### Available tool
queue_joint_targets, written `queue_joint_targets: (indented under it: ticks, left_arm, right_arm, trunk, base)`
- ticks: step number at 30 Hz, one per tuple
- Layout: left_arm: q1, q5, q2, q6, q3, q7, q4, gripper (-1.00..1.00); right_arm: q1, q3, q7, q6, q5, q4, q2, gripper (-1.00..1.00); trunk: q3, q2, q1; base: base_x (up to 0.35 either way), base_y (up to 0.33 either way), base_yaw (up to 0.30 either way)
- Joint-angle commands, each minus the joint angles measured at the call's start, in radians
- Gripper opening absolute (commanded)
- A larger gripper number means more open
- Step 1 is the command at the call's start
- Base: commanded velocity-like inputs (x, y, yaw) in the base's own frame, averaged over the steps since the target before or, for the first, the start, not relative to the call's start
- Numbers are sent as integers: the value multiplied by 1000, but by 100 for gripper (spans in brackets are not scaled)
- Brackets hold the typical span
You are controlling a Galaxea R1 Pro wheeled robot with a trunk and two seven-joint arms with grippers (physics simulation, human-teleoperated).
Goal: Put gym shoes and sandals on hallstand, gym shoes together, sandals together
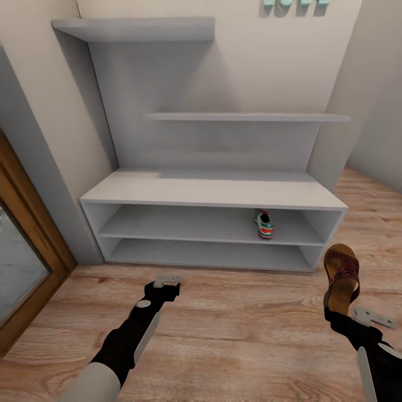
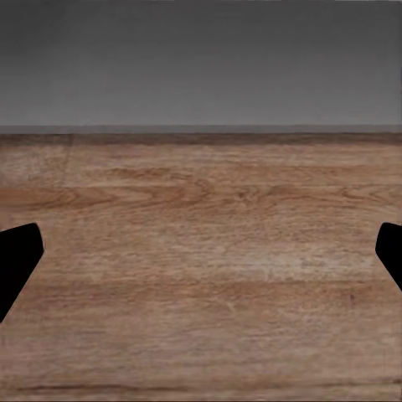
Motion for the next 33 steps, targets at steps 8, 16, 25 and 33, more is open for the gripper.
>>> queue_joint_targets:
  ticks: [8,16,25,33]
  left_arm:
    - [0,10,1,4,-4,8,-1,100]
    - [0,10,1,4,-4,8,-1,100]
    - [0,10,1,4,-4,8,-1,100]
    - [0,6,4,6,-2,9,-2,100]
  right_arm:
    - [0,-1,0,6,-2,-2,0,-100]
    - [0,-1,0,6,-2,-2,0,-100]
    - [-1,-1,0,6,-2,-1,0,-100]
    - [0,1,1,6,-2,2,0,-100]
  trunk:
    - [-1,0,0]
    - [-1,0,0]
    - [-1,0,0]
    - [-1,0,0]
  base:
    - [-88,299,0]
    - [-4,313,0]
    - [0,320,0]
    - [0,106,0]
